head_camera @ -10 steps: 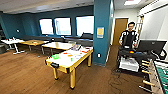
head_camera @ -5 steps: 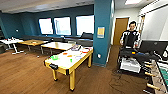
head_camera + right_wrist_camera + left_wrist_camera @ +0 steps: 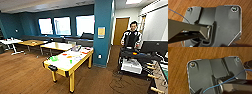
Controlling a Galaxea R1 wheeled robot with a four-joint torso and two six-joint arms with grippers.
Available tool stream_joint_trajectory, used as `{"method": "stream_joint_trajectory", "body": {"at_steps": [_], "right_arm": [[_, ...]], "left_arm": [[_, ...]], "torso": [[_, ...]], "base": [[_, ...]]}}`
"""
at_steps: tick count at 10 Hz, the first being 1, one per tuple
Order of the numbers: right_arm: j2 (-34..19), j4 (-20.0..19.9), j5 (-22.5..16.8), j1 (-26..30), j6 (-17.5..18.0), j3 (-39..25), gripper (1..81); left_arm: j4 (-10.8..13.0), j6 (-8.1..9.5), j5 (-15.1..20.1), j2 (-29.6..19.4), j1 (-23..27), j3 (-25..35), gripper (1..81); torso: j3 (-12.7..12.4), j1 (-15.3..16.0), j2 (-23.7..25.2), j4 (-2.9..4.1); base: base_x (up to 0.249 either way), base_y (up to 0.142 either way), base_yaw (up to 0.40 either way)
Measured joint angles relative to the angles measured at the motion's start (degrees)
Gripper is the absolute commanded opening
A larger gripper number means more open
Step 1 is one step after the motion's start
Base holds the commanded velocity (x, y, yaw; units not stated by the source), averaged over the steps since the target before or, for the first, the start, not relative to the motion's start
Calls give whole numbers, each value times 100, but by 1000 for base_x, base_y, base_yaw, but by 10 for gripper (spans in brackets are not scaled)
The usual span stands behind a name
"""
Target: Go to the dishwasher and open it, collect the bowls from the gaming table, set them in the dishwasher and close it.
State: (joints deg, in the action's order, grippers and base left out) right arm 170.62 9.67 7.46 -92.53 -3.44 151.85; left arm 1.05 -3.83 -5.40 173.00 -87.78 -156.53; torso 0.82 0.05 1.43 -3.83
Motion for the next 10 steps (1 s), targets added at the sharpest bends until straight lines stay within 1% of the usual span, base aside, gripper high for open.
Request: {"method": "stream_joint_trajectory", "body": {"at_steps": [10], "right_arm": [[13,0,0,0,-44,30,811]], "left_arm": [[0,0,-2,0,11,7,811]], "torso": [[0,0,0,0]], "base": [[109,67,0]]}}
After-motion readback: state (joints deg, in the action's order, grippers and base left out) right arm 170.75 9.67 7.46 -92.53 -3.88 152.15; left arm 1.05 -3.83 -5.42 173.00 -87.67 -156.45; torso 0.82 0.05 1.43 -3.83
